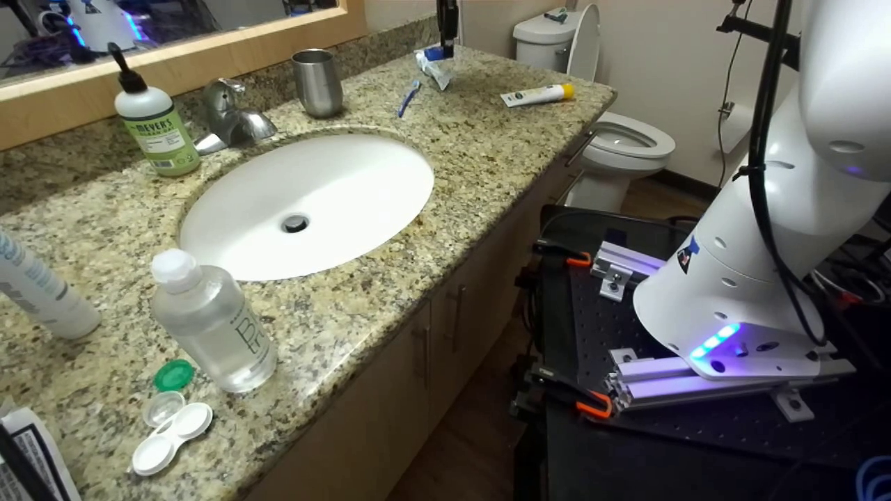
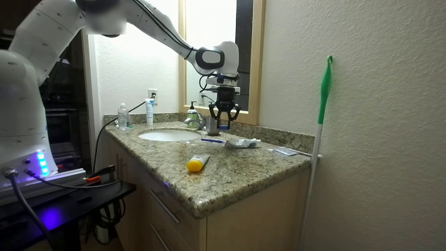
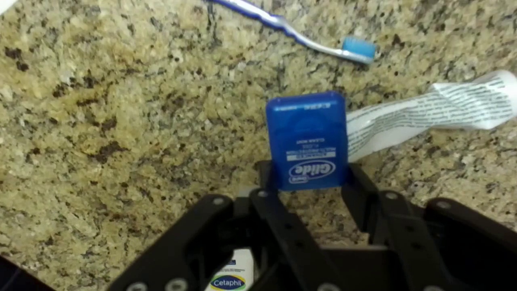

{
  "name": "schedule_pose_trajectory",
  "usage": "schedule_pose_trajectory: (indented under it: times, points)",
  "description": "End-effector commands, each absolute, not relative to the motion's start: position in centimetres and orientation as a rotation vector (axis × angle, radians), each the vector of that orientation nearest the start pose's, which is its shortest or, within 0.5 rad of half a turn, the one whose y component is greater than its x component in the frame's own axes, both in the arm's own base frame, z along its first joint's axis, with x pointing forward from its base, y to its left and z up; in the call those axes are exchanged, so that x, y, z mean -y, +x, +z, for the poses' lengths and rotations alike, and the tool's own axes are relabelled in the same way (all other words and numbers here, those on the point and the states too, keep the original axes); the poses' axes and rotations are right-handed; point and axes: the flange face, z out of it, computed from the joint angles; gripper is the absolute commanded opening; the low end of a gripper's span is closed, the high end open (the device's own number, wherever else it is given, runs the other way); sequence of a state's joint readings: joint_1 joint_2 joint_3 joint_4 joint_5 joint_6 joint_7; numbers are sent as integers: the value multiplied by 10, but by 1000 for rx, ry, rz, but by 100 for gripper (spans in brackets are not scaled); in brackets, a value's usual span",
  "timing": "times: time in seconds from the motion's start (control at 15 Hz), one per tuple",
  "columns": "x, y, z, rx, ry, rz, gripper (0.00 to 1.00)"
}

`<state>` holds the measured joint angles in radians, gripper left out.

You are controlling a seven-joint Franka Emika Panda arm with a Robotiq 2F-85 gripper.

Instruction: Move the dental floss to the right side of the sink

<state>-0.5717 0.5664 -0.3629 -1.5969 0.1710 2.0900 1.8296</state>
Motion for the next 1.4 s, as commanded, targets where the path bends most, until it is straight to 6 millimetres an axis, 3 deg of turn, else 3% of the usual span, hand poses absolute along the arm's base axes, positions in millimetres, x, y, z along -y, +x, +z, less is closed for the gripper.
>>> schedule_pose_trajectory:
  times: [0.0, 0.2, 0.53, 0.87, 1.07, 1.13, 1.33]
  points:
    - [538, 403, 317, -3103, -577, 108, 20]
    - [539, 378, 309, -3071, -700, 139, 20]
    - [506, 362, 271, -3027, -995, 154, 20]
    - [438, 384, 240, -2895, -1193, -20, 20]
    - [406, 407, 235, -2873, -1222, -47, 20]
    - [401, 413, 235, -2878, -1224, -55, 20]
    - [418, 419, 238, -2941, -1135, -129, 20]
